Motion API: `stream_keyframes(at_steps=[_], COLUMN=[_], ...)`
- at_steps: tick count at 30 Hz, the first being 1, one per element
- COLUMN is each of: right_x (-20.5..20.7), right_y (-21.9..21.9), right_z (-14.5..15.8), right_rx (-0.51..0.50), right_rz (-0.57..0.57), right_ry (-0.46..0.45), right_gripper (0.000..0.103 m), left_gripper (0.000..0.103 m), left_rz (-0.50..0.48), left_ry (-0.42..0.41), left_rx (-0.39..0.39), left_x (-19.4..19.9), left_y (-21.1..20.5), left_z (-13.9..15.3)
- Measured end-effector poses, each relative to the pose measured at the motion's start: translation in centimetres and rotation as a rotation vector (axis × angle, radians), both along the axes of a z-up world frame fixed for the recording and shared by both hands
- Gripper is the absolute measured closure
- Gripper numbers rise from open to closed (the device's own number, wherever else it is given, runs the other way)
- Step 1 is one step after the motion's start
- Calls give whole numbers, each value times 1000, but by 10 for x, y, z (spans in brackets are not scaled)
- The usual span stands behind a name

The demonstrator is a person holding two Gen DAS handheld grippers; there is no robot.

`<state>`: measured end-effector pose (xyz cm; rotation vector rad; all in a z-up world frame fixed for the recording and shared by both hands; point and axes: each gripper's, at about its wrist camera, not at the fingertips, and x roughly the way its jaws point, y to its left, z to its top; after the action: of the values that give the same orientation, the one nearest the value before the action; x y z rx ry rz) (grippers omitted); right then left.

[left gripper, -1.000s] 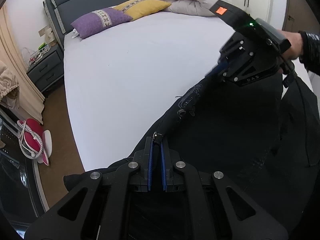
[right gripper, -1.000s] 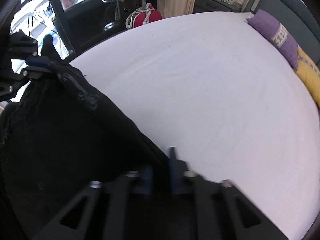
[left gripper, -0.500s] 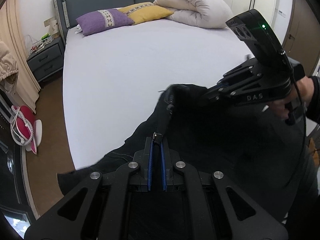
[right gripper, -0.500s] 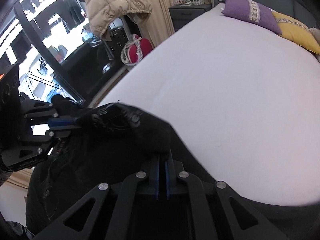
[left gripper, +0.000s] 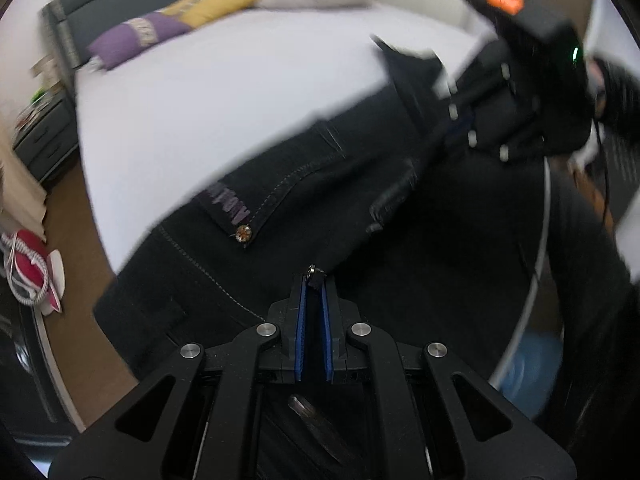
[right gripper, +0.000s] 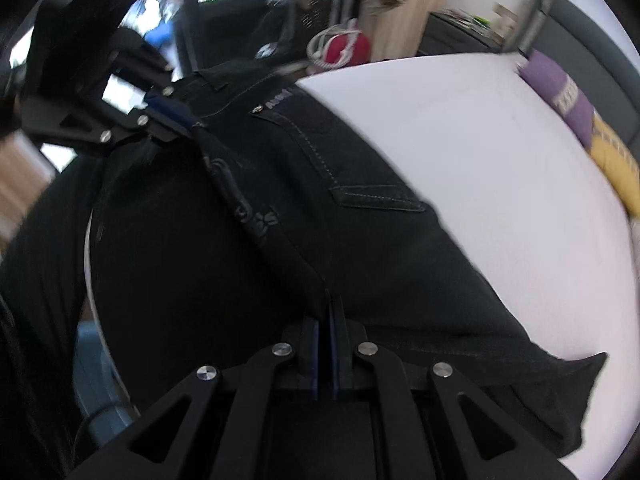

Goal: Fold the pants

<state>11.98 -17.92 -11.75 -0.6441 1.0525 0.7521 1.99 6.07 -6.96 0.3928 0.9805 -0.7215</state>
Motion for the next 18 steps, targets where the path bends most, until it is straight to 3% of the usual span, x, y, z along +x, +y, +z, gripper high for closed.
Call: stream_keyframes(at_steps=[3,9,18], right_x=[-35,-82,-125], right_y=[10,15,38], right_z=[-7,-8,-15], right_rx=[-99,-158,-267], right_rz=[67,101,113], right_ry=[-42,-51,-126], right_gripper=[97,97,97], left_gripper=[97,97,97], left_rz=[-49,-96,-150], left_ry=[37,74,77], left_rx=[25,6,24], left_x=[-37,-75,-97], left_y=[-7,-8,-14], left_z=[-13,-12,-2])
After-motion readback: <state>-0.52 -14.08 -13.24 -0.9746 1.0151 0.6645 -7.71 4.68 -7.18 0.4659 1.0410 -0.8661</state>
